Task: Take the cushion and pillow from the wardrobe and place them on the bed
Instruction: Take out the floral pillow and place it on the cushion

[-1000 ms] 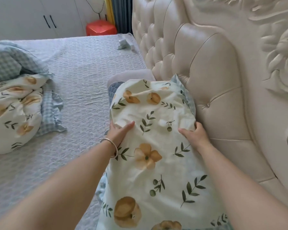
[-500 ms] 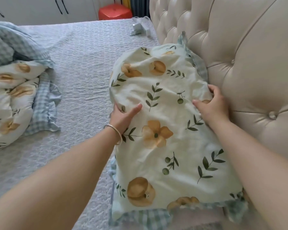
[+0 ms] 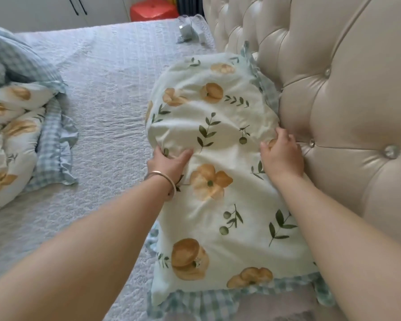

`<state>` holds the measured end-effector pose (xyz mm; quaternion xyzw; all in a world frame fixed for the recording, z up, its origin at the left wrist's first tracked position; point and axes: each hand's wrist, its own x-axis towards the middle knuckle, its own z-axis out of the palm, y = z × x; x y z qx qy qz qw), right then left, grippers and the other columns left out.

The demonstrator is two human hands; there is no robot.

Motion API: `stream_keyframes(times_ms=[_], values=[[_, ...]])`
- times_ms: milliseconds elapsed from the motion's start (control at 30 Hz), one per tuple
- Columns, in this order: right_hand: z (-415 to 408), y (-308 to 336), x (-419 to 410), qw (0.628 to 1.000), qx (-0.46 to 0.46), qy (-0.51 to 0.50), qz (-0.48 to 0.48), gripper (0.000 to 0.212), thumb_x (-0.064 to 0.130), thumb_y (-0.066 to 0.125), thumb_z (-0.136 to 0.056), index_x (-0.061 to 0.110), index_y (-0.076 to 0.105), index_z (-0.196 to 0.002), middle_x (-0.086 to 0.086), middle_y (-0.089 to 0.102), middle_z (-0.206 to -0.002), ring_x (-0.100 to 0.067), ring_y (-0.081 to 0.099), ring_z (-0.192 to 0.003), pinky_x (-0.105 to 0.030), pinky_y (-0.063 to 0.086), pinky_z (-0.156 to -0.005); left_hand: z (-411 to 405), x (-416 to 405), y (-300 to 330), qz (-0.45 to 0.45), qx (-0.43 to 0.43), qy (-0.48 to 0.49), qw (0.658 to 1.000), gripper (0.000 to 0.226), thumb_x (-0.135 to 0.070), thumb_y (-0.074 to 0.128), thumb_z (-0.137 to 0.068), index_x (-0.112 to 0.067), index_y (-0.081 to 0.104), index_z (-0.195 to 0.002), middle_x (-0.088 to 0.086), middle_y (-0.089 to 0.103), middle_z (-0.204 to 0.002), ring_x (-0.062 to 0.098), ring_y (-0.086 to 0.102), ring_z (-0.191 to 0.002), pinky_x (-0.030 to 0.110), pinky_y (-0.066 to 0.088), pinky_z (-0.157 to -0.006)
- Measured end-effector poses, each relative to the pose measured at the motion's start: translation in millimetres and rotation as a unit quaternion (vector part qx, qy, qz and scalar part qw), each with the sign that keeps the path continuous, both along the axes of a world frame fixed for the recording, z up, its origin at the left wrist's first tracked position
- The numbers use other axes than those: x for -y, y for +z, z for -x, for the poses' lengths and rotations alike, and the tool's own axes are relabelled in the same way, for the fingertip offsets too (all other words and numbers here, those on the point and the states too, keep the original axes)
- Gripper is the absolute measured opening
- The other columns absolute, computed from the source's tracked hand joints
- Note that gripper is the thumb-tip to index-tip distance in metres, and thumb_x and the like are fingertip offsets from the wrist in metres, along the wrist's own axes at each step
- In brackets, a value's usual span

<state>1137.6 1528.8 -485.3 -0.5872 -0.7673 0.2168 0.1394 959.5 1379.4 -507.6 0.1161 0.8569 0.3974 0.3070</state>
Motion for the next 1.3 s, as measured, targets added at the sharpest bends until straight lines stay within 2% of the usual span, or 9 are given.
stream_keyframes(times_ms=[167,333,500,600,667,767,1033,1200,1300], values=[[-25,35,55,0.999,0.021,0.004,-0.031,0.027,0.017,0.048,-0.087,0.009,0.056,-0.112,-0.014,0.055,-0.119,-0.033,0.046,-0.111,-0.039,0.039,-0.086,-27,40,52,0.038,-0.104,-0.127,0.986,0.07,-0.035,0.071,-0.079,-0.018,0.039,-0.139,0.01,0.044,-0.136,0.025,0.053,-0.115,0.036,0.044,-0.095],[-37,83,143,1.0,-0.024,0.018,-0.009,0.028,0.019,0.048,-0.09,0.014,0.054,-0.117,-0.004,0.058,-0.117,-0.022,0.051,-0.106,-0.029,0.039,-0.077,-55,98,121,-0.04,-0.115,-0.256,0.959,0.049,-0.025,0.067,-0.085,-0.019,0.049,-0.13,-0.001,0.059,-0.119,0.01,0.059,-0.096,0.029,0.051,-0.089],[-39,141,252,0.999,-0.018,-0.023,0.021,0.038,0.027,0.048,-0.091,0.014,0.045,-0.127,-0.005,0.055,-0.126,-0.021,0.048,-0.114,-0.033,0.043,-0.085,-75,174,173,-0.099,-0.11,-0.332,0.931,0.046,-0.025,0.065,-0.086,-0.022,0.049,-0.129,-0.008,0.057,-0.107,0.006,0.059,-0.089,0.014,0.048,-0.072],[-46,176,328,0.997,-0.026,-0.067,0.011,0.047,0.035,0.048,-0.092,0.015,0.04,-0.133,-0.005,0.052,-0.131,-0.022,0.047,-0.117,-0.03,0.041,-0.085,-82,229,200,-0.128,-0.114,-0.365,0.915,0.044,-0.027,0.066,-0.086,-0.022,0.051,-0.127,-0.004,0.061,-0.11,0.006,0.059,-0.089,0.026,0.055,-0.078],[-53,199,378,0.995,-0.023,-0.093,-0.012,0.054,0.041,0.048,-0.09,0.016,0.037,-0.137,-0.006,0.051,-0.133,-0.023,0.047,-0.119,-0.032,0.041,-0.092,-83,268,222,-0.137,-0.14,-0.407,0.892,0.045,-0.032,0.065,-0.086,-0.022,0.05,-0.127,-0.003,0.06,-0.115,0.007,0.059,-0.091,0.03,0.055,-0.083],[-67,236,447,0.988,-0.036,-0.145,-0.047,0.059,0.042,0.053,-0.087,0.017,0.037,-0.138,-0.006,0.049,-0.136,-0.025,0.044,-0.124,-0.035,0.036,-0.1,-84,319,256,-0.158,-0.184,-0.457,0.856,0.049,-0.039,0.064,-0.085,-0.025,0.048,-0.129,-0.002,0.057,-0.12,0.01,0.058,-0.098,0.032,0.051,-0.087],[-123,295,583,0.967,0.023,-0.209,-0.141,0.059,0.046,0.049,-0.088,0.017,0.037,-0.138,-0.005,0.049,-0.135,-0.026,0.043,-0.12,-0.038,0.038,-0.095,-109,430,311,-0.212,-0.224,-0.499,0.81,0.054,-0.044,0.064,-0.084,-0.025,0.046,-0.131,-0.001,0.054,-0.125,0.013,0.057,-0.107,0.034,0.05,-0.089],[-141,307,653,0.959,0.053,-0.24,-0.138,0.059,0.047,0.048,-0.087,0.016,0.037,-0.137,-0.006,0.05,-0.133,-0.026,0.043,-0.119,-0.038,0.039,-0.093,-120,486,325,-0.231,-0.238,-0.532,0.779,0.054,-0.044,0.064,-0.083,-0.025,0.046,-0.13,0.001,0.053,-0.129,0.018,0.054,-0.112,0.036,0.048,-0.091],[-145,314,707,0.95,0.052,-0.272,-0.144,0.058,0.045,0.048,-0.088,0.016,0.037,-0.136,-0.006,0.05,-0.132,-0.026,0.044,-0.117,-0.037,0.039,-0.091,-125,522,336,-0.249,-0.244,-0.557,0.754,0.054,-0.044,0.064,-0.082,-0.025,0.046,-0.129,0.0,0.054,-0.126,0.017,0.057,-0.105,0.032,0.048,-0.084]])
